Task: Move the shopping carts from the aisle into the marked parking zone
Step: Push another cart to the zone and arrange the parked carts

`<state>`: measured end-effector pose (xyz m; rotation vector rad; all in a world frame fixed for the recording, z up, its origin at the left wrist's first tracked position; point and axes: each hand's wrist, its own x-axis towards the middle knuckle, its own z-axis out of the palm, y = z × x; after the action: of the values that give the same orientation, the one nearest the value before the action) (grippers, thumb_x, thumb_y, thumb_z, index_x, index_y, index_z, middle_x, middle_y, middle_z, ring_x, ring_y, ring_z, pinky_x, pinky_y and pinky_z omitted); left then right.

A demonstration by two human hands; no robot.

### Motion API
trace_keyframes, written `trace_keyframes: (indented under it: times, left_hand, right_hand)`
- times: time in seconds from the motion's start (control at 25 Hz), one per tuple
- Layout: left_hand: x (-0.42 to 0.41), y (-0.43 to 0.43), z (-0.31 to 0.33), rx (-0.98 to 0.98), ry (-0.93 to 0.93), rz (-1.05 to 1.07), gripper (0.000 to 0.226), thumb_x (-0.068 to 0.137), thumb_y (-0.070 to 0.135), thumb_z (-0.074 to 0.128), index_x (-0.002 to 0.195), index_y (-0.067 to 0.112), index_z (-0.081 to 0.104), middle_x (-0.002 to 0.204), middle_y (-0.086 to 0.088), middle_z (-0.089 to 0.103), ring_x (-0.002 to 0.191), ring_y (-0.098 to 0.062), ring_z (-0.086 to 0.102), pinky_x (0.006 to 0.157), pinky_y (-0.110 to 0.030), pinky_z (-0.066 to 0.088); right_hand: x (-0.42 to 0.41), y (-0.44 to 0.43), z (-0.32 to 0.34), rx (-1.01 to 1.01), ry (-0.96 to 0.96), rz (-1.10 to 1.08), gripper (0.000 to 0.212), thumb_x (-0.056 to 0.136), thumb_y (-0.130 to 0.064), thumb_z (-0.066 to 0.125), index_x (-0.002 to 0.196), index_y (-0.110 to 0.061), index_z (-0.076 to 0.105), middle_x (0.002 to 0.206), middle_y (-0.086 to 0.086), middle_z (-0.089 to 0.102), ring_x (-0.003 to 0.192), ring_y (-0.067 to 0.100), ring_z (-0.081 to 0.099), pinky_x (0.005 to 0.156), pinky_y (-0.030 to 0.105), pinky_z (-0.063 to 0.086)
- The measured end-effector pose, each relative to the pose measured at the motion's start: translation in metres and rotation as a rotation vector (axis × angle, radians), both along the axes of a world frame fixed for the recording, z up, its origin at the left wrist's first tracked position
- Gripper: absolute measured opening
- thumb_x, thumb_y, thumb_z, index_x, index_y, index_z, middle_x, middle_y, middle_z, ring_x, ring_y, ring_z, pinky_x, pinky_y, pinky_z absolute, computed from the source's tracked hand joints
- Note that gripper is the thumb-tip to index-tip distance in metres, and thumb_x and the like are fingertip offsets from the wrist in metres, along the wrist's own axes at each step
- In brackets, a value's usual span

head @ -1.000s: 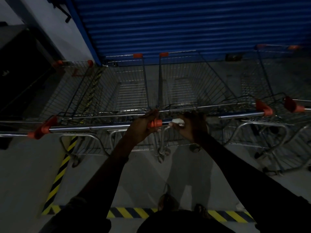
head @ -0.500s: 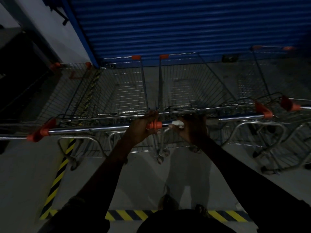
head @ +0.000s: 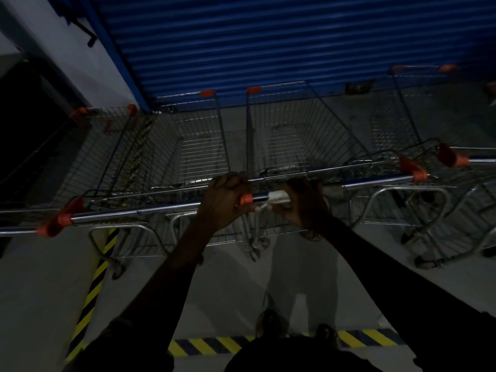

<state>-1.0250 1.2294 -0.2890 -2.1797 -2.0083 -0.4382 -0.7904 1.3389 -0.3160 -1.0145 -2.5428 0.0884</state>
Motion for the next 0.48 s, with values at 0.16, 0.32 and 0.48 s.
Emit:
trace_keyframes:
  times: [0.16, 0.32, 0.48]
  left_hand:
    - [0.045, 0.009, -0.003, 0.045, 0.056, -0.092, 0.058, 0.091, 0.057, 0.056, 0.133, 0.018, 0.064, 0.14, -0.003, 0.06, 0.129, -0.028, 0.052, 0.106, -0.046, 0.038]
    - [0.111, 0.025, -0.002, -0.054, 0.067, -0.063, 0.065, 0.088, 0.042, 0.062, 0.146, 0.015, 0.05, 0.143, -0.007, 0.056, 0.127, -0.03, 0.051, 0.103, -0.045, 0.032]
    - [0.179, 0.048, 0.006, -0.118, 0.072, 0.001, 0.074, 0.08, 0.042, 0.068, 0.147, 0.015, 0.049, 0.144, -0.008, 0.055, 0.124, -0.033, 0.054, 0.103, -0.047, 0.031]
  right_hand:
    - [0.024, 0.009, -0.001, -0.021, 0.01, -0.011, 0.065, 0.073, -0.054, 0.076, 0.13, -0.024, 0.063, 0.126, 0.004, 0.065, 0.118, 0.034, 0.057, 0.1, 0.052, 0.04]
    - [0.075, 0.02, -0.003, 0.005, -0.137, -0.058, 0.073, 0.074, -0.046, 0.072, 0.141, -0.022, 0.056, 0.139, 0.008, 0.059, 0.131, 0.034, 0.051, 0.107, 0.056, 0.033]
    - [0.134, 0.04, 0.005, -0.018, -0.156, -0.058, 0.084, 0.071, -0.041, 0.078, 0.147, -0.016, 0.052, 0.144, 0.014, 0.056, 0.136, 0.036, 0.049, 0.107, 0.063, 0.032]
